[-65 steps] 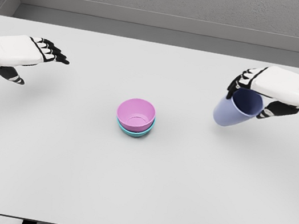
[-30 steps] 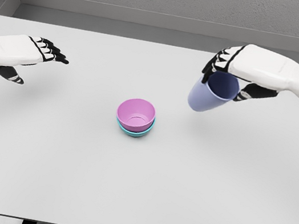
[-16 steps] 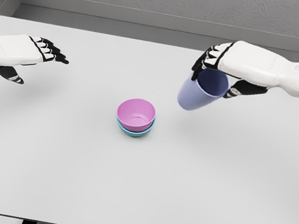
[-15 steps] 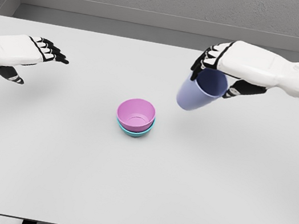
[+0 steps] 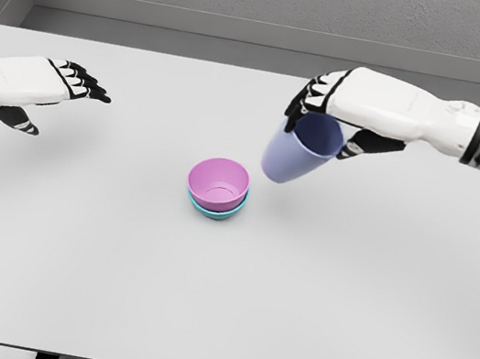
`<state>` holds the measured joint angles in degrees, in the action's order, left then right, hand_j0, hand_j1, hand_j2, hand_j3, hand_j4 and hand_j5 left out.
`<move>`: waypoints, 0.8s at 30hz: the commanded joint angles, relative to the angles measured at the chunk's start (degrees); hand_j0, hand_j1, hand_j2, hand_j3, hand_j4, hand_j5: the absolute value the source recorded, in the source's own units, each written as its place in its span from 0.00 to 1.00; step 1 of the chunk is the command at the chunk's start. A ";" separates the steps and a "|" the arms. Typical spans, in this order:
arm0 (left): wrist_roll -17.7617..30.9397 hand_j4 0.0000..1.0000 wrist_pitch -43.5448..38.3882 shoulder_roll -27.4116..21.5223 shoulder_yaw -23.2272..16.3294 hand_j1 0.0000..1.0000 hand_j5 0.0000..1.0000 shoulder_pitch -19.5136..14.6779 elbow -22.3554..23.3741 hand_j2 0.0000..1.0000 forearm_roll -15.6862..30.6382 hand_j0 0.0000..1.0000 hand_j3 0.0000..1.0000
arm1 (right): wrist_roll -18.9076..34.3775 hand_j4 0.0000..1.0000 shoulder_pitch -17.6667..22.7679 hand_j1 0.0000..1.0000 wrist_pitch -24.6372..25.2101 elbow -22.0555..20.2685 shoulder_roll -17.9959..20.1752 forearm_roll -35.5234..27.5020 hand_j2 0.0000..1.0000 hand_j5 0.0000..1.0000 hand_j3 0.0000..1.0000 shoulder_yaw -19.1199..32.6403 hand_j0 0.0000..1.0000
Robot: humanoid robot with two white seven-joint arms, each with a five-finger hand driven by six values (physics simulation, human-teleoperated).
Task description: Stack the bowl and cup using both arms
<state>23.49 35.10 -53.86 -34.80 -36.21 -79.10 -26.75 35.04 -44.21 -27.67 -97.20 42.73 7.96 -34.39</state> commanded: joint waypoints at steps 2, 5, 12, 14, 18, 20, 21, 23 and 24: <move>-0.03 1.00 -0.10 -0.11 0.09 1.00 1.00 0.00 0.00 1.00 0.30 1.00 1.00 | -0.04 0.57 0.00 0.57 0.16 -0.01 -1.15 -0.31 0.57 0.57 0.57 -0.15 0.57; -0.03 1.00 -0.10 -0.11 0.09 1.00 1.00 0.00 0.00 1.00 0.30 1.00 1.00 | -0.04 0.57 -0.18 0.57 0.16 -0.01 -1.33 -0.22 0.57 0.57 0.57 -0.32 0.57; -0.03 1.00 -0.10 -0.11 0.09 1.00 1.00 0.00 0.00 1.00 0.30 1.00 1.00 | -0.04 0.57 -0.44 0.57 0.16 0.35 -2.38 -0.05 0.57 0.57 0.57 -1.03 0.57; -0.03 1.00 -0.10 -0.11 0.09 1.00 1.00 0.00 0.00 1.00 0.30 1.00 1.00 | -0.04 0.57 -0.79 0.57 0.16 0.43 -2.74 0.04 0.57 0.57 0.57 -1.20 0.57; -0.03 1.00 -0.10 -0.11 0.09 1.00 1.00 0.00 0.00 1.00 0.30 1.00 1.00 | -0.04 0.57 -0.88 0.57 0.16 0.43 -3.61 0.13 0.57 0.57 0.57 -1.55 0.57; -0.03 1.00 -0.10 -0.20 0.09 1.00 1.00 0.00 0.09 1.00 0.30 1.00 1.00 | -0.04 0.57 -0.88 0.57 0.16 0.52 -4.32 1.18 0.57 0.57 0.57 -1.55 0.57; -0.03 1.00 -0.10 -0.20 0.09 1.00 1.00 0.00 0.09 1.00 0.30 1.00 1.00 | -0.04 0.57 -0.88 0.57 0.16 0.52 -4.49 1.18 0.57 0.57 0.57 -1.55 0.57; -0.03 1.00 -0.10 -0.28 0.09 1.00 1.00 0.00 0.09 1.00 0.30 1.00 1.00 | -0.04 0.57 -0.88 0.57 0.16 0.52 -4.58 1.18 0.57 0.57 0.57 -1.55 0.57; -0.03 1.00 -0.10 -0.28 0.09 1.00 1.00 0.00 0.09 1.00 0.30 1.00 1.00 | -0.04 0.57 -0.88 0.57 0.16 0.52 -4.76 1.18 0.57 0.57 0.57 -1.55 0.57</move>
<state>23.50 35.10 -54.03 -34.76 -36.21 -79.03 -26.76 35.04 -45.09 -27.67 -96.69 38.28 9.28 -35.96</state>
